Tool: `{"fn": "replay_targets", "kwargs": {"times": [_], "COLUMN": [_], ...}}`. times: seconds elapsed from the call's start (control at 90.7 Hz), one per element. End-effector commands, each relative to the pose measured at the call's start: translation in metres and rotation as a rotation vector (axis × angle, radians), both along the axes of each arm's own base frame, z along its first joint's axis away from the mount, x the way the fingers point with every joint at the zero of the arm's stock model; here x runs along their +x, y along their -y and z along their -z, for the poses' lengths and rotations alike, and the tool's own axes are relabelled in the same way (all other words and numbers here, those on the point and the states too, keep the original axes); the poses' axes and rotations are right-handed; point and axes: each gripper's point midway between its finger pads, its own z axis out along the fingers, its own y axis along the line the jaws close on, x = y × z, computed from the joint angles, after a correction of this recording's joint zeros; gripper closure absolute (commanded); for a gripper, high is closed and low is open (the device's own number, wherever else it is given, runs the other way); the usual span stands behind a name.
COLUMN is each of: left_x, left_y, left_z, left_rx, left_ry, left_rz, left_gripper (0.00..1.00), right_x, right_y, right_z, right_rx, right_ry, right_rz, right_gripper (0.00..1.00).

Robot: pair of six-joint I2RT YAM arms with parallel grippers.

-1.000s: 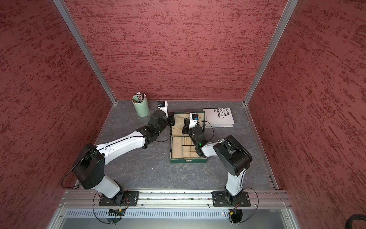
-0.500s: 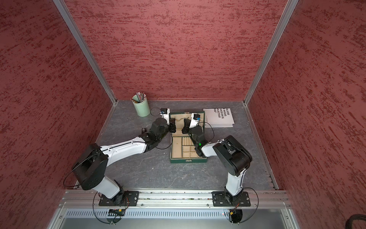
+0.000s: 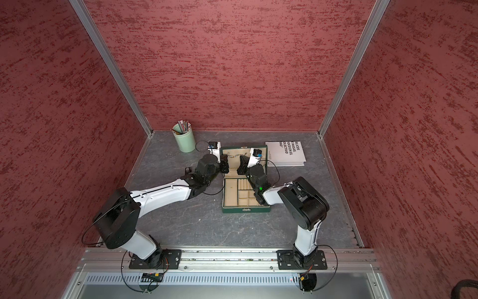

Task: Put jewelry chain into jewelry box
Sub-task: Hang the necklace on the jewelry box clasp.

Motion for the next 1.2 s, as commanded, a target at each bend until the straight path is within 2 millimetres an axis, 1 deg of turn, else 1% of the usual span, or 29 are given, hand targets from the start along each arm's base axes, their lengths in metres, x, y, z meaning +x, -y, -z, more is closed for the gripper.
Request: {"fn": "replay_targets", "kwargs": {"times": [0.0,0.176,0.32,0.606,0.804,0.871,0.97,0.992,1.003,1.025,1.19], "left_x": [-0.005,-0.007,-0.008,-0.014,-0.021,-0.026,-0.033,-0.034,-0.035,-0.037,-0.046], "left_y": [-0.003,-0.002,-0.001,0.002,0.006,0.009,0.015,0.016,0.017,0.018,0.025], "left_z": [-0.003,-0.002,0.0,-0.003,-0.002,0.001,0.007,0.01,0.011,0.014,0.033], "left_rx": [0.011,0.019,0.028,0.038,0.043,0.046,0.045,0.046,0.045,0.045,0.04], "left_ry": [0.004,0.002,-0.005,-0.002,-0.013,-0.025,-0.051,-0.06,-0.063,-0.071,-0.131], "left_rz": [-0.008,-0.006,-0.005,0.006,0.02,0.032,0.052,0.056,0.057,0.062,0.078], "left_gripper": [1.0,1.0,1.0,1.0,1.0,1.0,1.0,1.0,1.0,1.0,1.0], "right_x": [-0.005,-0.007,-0.01,-0.02,-0.032,-0.038,-0.049,-0.051,-0.052,-0.055,-0.076], "right_y": [0.004,0.005,0.007,0.016,0.024,0.03,0.038,0.04,0.041,0.044,0.058], "right_z": [0.014,0.011,0.009,0.0,-0.009,-0.015,-0.012,-0.012,-0.009,-0.013,-0.011], "right_rx": [-0.03,-0.039,-0.041,-0.052,-0.051,-0.042,-0.054,-0.054,-0.06,-0.055,-0.079], "right_ry": [-0.046,-0.046,-0.044,-0.034,-0.033,-0.042,-0.086,-0.096,-0.109,-0.11,-0.158], "right_rz": [0.018,0.017,0.018,0.024,0.026,0.032,0.042,0.045,0.046,0.047,0.049], "right_gripper": [0.91,0.84,0.81,0.66,0.56,0.54,0.52,0.52,0.52,0.52,0.5]}}
